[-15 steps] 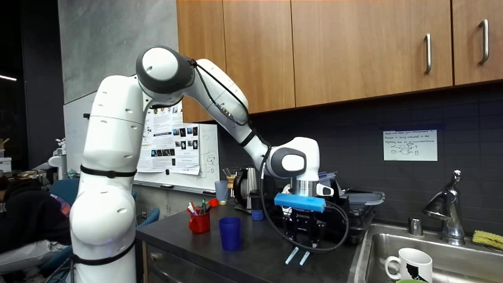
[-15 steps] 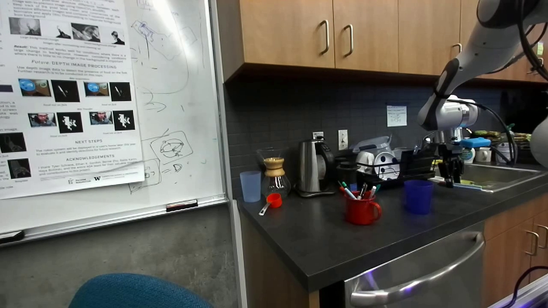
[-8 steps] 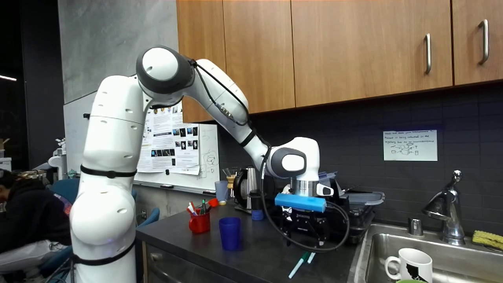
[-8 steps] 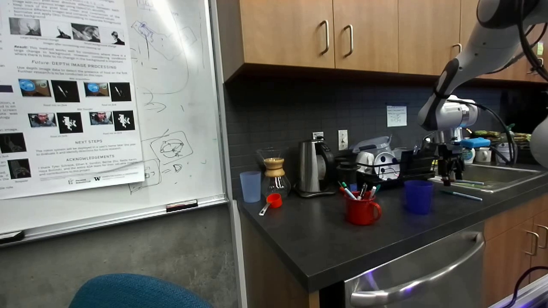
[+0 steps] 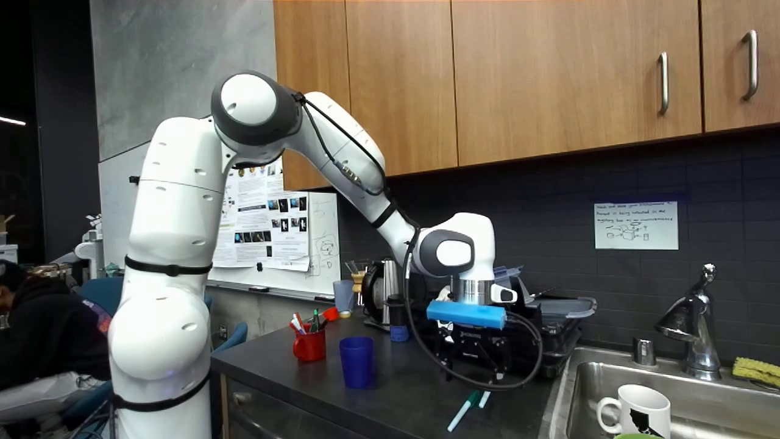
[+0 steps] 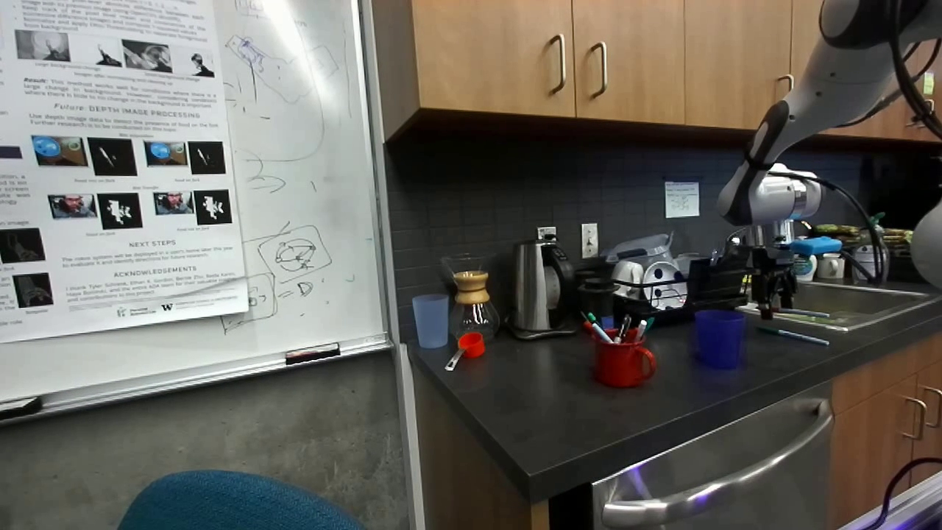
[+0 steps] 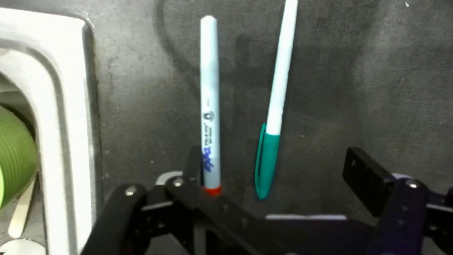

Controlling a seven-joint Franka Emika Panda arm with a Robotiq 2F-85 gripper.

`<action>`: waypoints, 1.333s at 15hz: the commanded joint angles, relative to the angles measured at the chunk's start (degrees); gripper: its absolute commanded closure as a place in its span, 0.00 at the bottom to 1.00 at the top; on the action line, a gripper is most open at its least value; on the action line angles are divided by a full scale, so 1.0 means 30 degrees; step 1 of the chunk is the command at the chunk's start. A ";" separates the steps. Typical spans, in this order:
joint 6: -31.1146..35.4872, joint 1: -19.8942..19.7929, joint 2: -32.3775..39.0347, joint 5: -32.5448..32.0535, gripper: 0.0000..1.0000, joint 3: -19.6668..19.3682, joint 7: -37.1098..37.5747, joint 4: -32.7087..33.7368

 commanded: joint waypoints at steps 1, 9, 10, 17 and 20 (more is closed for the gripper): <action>0.2008 -0.0049 -0.0673 -0.0831 0.00 0.0111 0.0270 -0.1000; 0.1759 -0.0189 -0.0200 -0.0706 0.00 0.0259 0.0005 -0.0665; 0.1370 -0.0277 -0.0408 -0.0339 0.00 0.0396 -0.0652 -0.0777; 0.1579 -0.0112 -0.0471 -0.0343 0.00 0.0325 -0.0571 -0.0929; 0.2252 -0.0124 -0.0437 -0.0409 0.00 0.0309 -0.0398 -0.0965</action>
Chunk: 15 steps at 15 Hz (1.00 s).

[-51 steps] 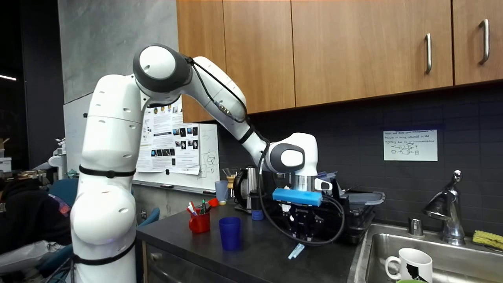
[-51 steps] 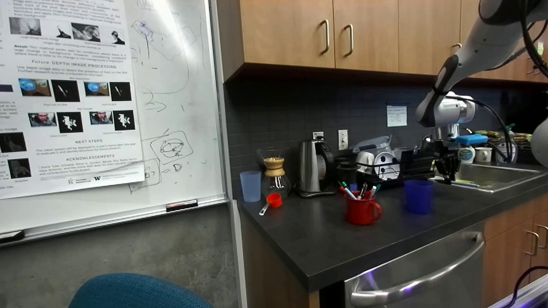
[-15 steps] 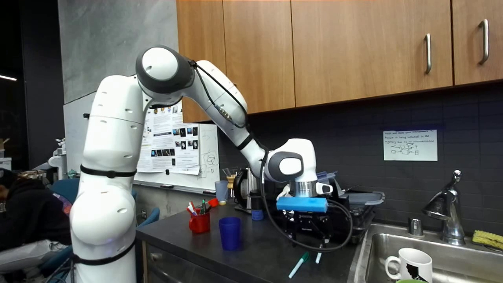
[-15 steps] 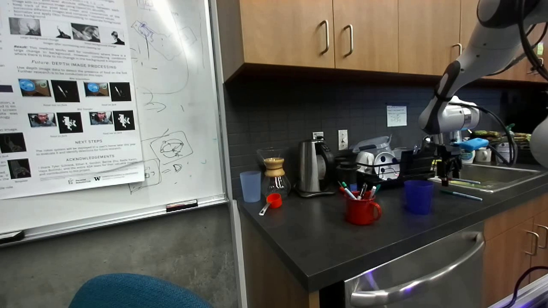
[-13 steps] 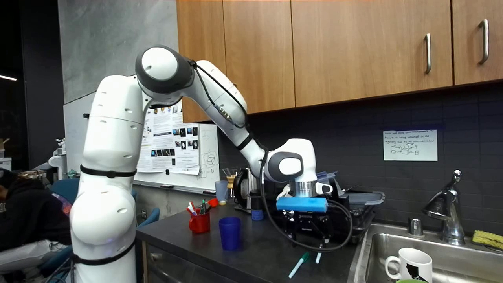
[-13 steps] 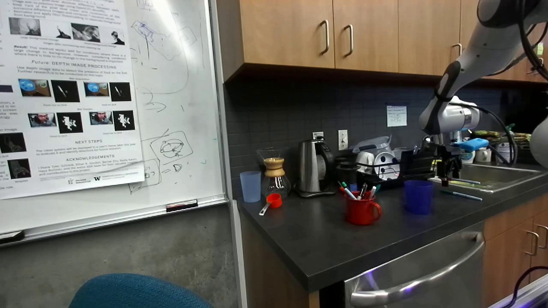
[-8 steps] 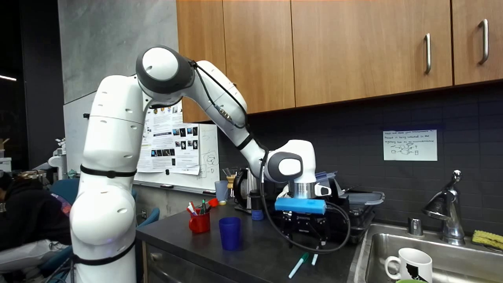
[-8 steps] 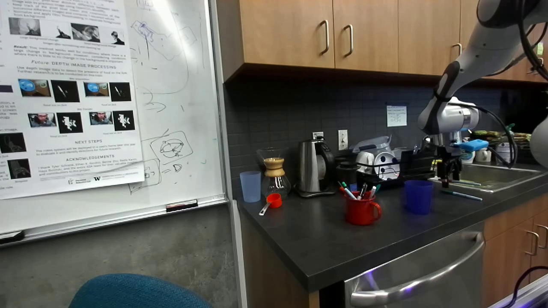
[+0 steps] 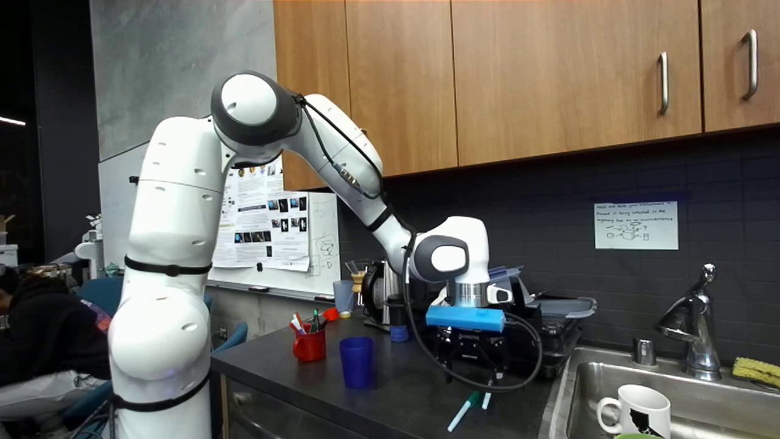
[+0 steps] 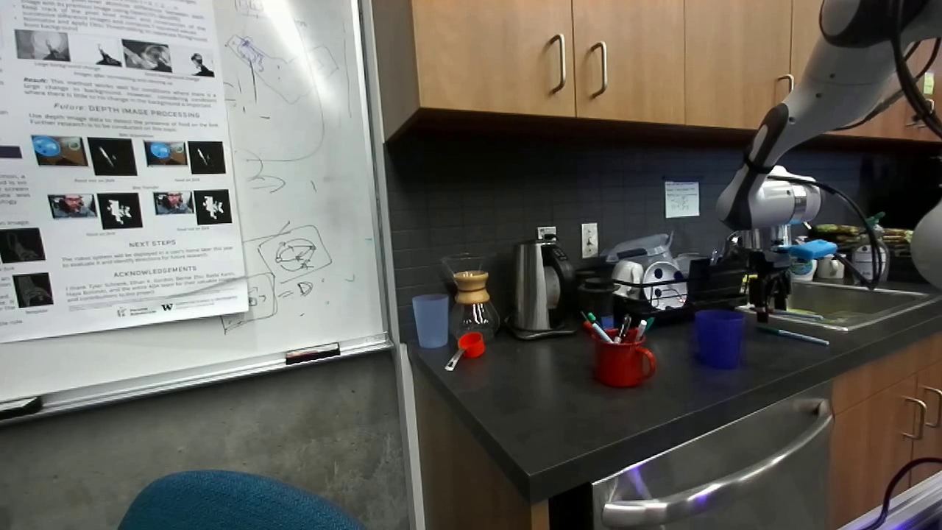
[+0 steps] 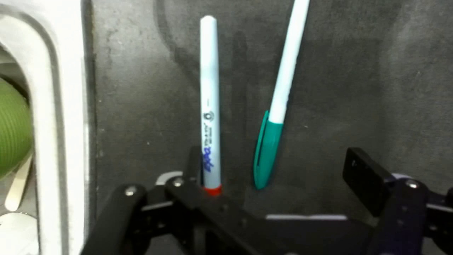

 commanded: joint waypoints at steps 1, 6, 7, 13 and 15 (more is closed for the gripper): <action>0.0701 -0.0142 -0.0377 -0.0296 0.00 0.0051 0.0299 -0.0314; 0.0643 -0.0163 -0.0391 -0.0226 0.18 0.0081 0.0173 -0.0281; 0.0654 -0.0162 -0.0389 -0.0223 0.11 0.0083 0.0169 -0.0283; 0.0654 -0.0193 -0.0392 -0.0140 0.46 0.0096 0.0063 -0.0283; 0.0682 -0.0204 -0.0411 -0.0115 0.62 0.0099 0.0028 -0.0298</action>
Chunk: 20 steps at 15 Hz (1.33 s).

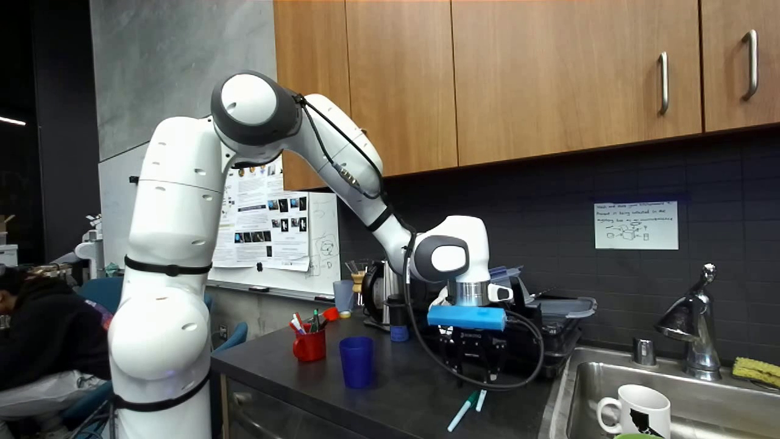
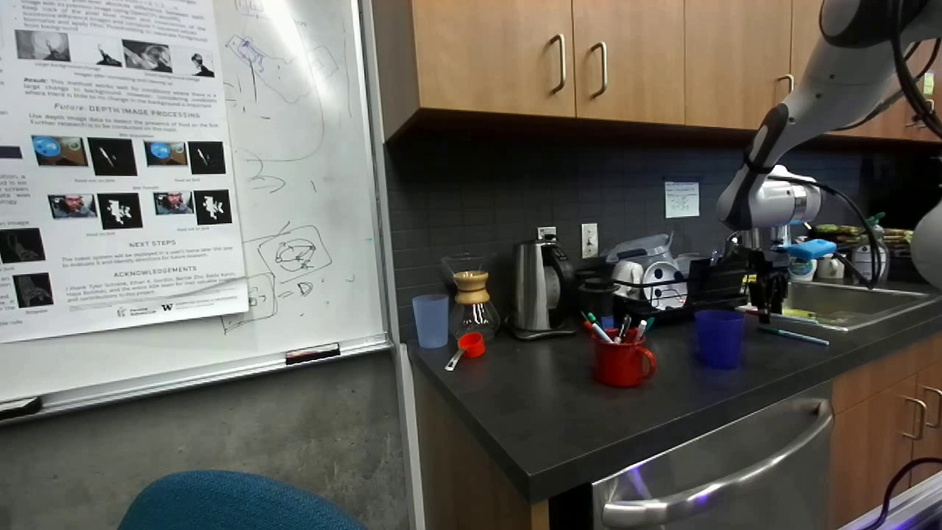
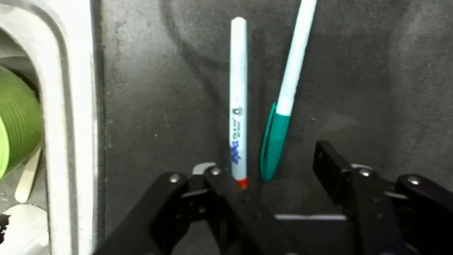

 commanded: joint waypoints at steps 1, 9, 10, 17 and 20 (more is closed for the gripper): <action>0.0253 -0.0206 -0.0409 -0.0113 0.69 0.0109 -0.0021 -0.0298; 0.0510 -0.0358 -0.0418 0.0001 0.97 -0.0024 -0.0027 -0.0117; 0.0541 -0.0383 -0.0383 -0.0036 0.97 -0.0062 -0.0018 -0.0085; -0.0087 -0.0579 -0.0067 0.0151 0.39 -0.0114 -0.0211 0.0108; -0.0494 -0.0633 0.0053 0.0376 0.19 -0.0075 -0.0332 0.0182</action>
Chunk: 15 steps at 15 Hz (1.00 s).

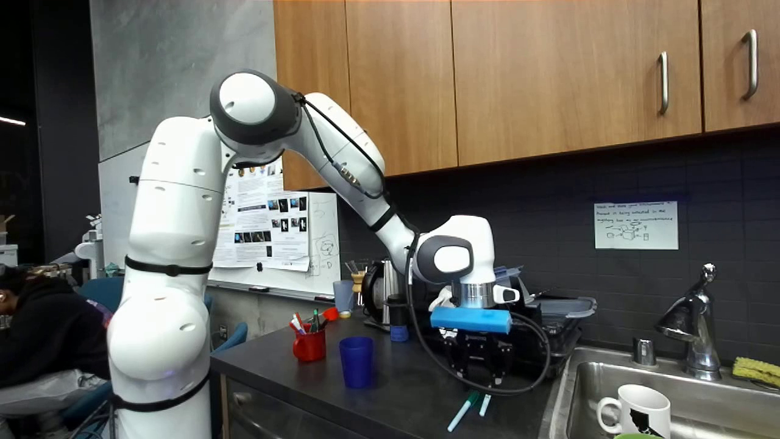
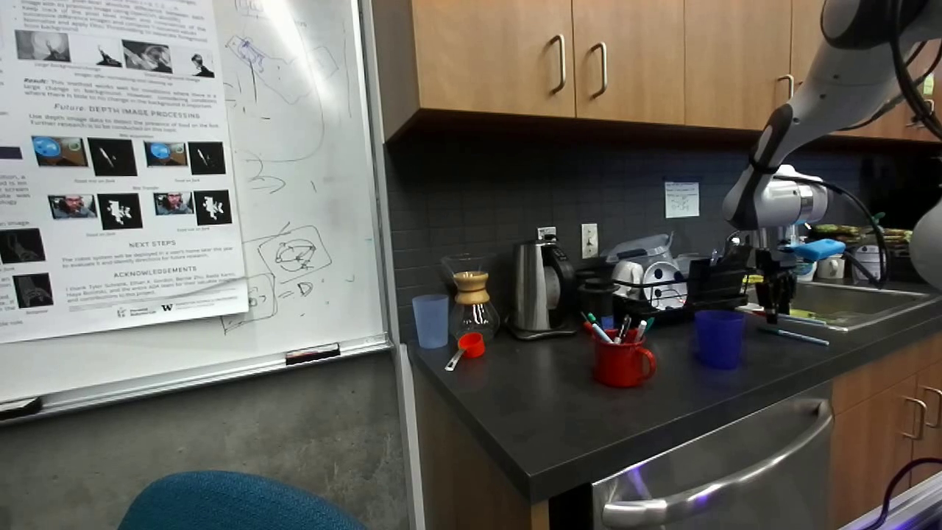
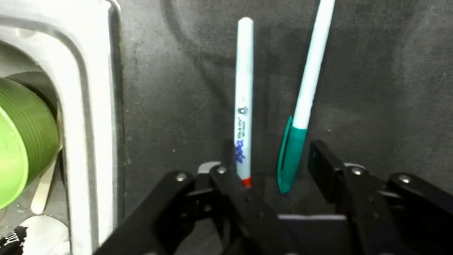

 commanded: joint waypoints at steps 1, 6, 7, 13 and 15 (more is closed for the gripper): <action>-0.0575 -0.0358 0.0087 0.0375 0.13 0.0190 -0.0326 0.0150; -0.0803 -0.0554 0.0522 0.0968 0.00 0.0288 -0.0648 0.0271; -0.0909 -0.0586 0.0597 0.1126 0.00 0.0299 -0.0695 0.0298; -0.0707 -0.0694 0.1313 0.1468 0.00 0.0356 -0.0626 0.0329; -0.0717 -0.0742 0.1502 0.1466 0.00 0.0419 -0.0629 0.0361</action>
